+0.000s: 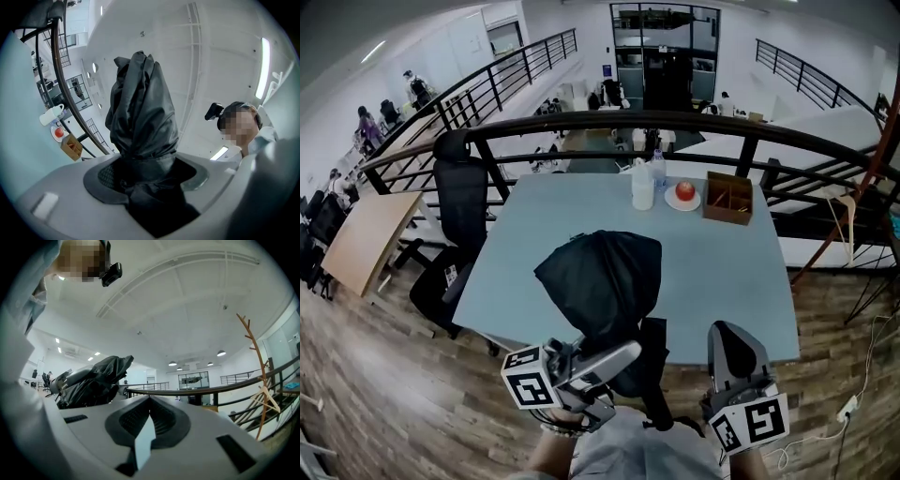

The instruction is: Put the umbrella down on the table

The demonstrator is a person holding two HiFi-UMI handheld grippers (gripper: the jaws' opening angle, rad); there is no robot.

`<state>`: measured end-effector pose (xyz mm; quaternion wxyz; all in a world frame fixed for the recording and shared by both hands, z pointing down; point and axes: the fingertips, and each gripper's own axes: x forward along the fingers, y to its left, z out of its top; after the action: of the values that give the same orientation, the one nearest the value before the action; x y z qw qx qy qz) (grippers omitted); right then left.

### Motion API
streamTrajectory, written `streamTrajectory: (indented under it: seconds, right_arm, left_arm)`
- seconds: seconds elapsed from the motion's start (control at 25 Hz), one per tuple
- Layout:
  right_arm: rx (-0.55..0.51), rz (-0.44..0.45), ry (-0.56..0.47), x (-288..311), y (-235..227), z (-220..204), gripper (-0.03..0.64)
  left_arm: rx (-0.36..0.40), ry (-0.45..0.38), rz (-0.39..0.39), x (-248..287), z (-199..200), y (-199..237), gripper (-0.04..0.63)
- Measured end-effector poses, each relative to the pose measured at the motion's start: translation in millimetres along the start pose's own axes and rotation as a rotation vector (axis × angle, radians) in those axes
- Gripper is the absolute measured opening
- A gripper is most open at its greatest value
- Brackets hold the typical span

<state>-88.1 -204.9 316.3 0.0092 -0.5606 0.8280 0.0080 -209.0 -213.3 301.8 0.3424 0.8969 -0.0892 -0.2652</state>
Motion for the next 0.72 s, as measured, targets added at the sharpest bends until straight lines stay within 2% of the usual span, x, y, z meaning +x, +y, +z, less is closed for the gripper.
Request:
streamTrajectory:
  seconds: [0.32, 0.72]
  right_arm:
    - [-0.015, -0.039, 0.044, 5, 3, -2, -0.005]
    - [-0.013, 0.009, 0.019, 25, -3, 4, -0.005]
  left_arm:
    - [-0.035, 0.028, 0.004, -6, 2, 10, 0.282]
    - [-0.017, -0.003, 0.048, -2, 12, 28, 0.282]
